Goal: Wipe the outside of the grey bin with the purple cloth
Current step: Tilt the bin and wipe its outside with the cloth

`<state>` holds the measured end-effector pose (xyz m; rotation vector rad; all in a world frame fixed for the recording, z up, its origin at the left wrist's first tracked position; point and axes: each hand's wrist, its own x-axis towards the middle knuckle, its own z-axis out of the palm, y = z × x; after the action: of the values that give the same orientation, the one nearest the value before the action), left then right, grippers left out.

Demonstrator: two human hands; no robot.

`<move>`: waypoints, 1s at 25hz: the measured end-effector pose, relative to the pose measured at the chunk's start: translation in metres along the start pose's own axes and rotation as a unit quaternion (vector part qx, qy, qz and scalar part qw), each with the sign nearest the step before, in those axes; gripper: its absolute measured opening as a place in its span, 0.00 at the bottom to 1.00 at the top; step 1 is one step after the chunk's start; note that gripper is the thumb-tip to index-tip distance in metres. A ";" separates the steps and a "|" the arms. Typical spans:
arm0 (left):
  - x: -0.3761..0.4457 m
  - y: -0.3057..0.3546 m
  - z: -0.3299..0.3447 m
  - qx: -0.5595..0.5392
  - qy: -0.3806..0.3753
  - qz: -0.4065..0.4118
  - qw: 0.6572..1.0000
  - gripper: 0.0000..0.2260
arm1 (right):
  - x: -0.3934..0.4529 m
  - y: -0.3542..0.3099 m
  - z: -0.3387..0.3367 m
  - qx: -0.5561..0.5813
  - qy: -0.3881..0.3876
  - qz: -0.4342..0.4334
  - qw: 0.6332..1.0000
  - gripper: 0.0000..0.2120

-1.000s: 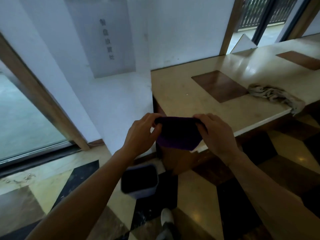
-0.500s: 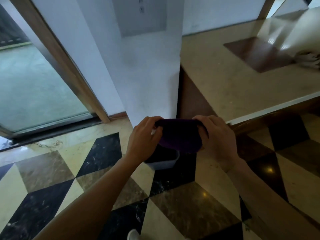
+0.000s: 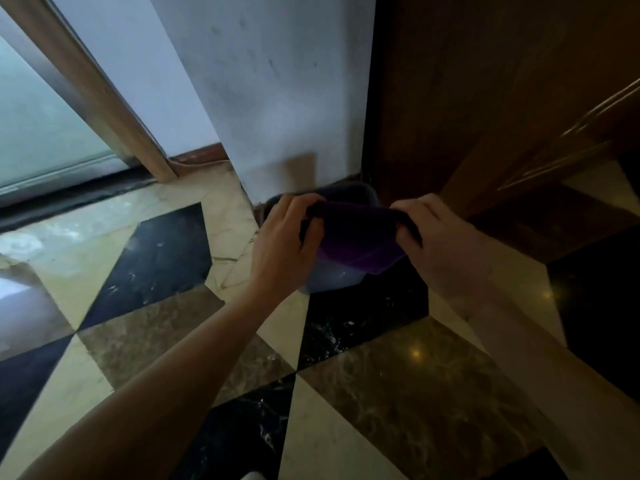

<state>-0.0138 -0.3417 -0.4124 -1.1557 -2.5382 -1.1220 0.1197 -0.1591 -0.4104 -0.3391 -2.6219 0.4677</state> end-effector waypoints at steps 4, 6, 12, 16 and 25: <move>-0.041 -0.062 0.075 -0.010 0.027 0.033 0.999 0.12 | -0.038 0.046 0.084 -0.013 0.048 -0.026 0.998 0.13; -0.057 -0.090 0.097 -0.011 0.015 0.055 0.998 0.11 | -0.057 0.060 0.118 -0.014 0.048 -0.045 0.998 0.13; -0.084 -0.109 0.121 -0.022 -0.030 0.032 0.999 0.11 | -0.097 0.066 0.161 0.000 0.004 0.004 1.000 0.16; -0.091 -0.098 0.131 -0.043 -0.055 0.052 0.996 0.11 | -0.108 0.051 0.172 0.216 -0.089 0.122 0.965 0.33; -0.104 -0.092 0.136 -0.113 -0.114 0.082 0.984 0.10 | -0.117 0.029 0.220 0.535 -0.151 0.119 0.823 0.35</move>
<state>0.0182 -0.3508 -0.6044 -1.6030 -2.4622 -1.3299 0.1216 -0.2275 -0.6519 -0.2019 -2.1180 2.0650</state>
